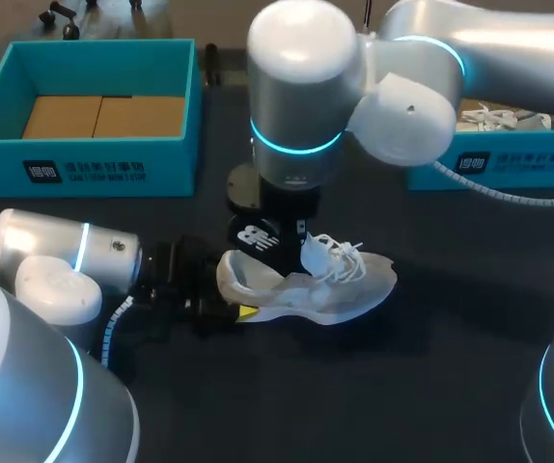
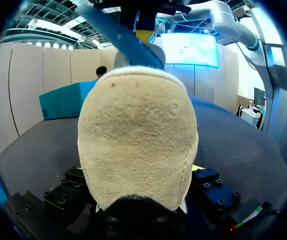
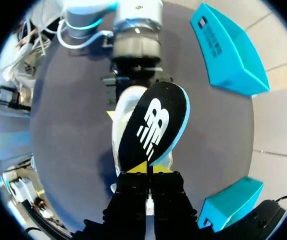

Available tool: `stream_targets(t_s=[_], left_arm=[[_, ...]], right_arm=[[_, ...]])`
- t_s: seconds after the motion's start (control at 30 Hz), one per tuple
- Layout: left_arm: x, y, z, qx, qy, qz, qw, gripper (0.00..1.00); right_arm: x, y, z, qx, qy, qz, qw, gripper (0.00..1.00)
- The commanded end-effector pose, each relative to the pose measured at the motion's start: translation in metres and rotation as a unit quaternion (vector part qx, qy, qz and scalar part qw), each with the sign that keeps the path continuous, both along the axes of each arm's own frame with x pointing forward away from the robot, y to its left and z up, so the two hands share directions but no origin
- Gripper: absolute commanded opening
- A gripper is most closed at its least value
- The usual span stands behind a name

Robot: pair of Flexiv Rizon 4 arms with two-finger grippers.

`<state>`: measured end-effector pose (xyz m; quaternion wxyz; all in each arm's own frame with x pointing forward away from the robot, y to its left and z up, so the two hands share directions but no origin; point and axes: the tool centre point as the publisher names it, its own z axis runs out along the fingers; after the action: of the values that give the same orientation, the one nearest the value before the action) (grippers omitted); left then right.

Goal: Take the shoe out of the shoebox, open the shoe tongue, remove and reinsert the insole, then place the shoe into the shoebox

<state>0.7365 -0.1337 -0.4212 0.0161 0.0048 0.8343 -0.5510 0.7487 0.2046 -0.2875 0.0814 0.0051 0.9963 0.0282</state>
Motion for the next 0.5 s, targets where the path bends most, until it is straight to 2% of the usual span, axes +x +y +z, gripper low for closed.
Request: stream_targets(t_s=[0.03, 0.27, 0.5], left_arm=[[-0.001, -0.001, 0.000, 0.002, 0.000, 0.000, 1.000, 0.00], [-0.001, -0.001, 0.000, 0.002, 0.000, 0.000, 1.000, 0.00], [-0.001, -0.001, 0.000, 0.002, 0.000, 0.000, 1.000, 0.00]], right_arm=[[0.001, -0.003, -0.001, 0.042, 0.010, 0.032, 0.999, 0.00], [0.007, 0.014, 0.004, 0.067, 0.024, 0.045, 0.996, 0.00], [0.021, 0.030, 0.007, 0.099, 0.029, 0.061, 0.993, 0.00]])
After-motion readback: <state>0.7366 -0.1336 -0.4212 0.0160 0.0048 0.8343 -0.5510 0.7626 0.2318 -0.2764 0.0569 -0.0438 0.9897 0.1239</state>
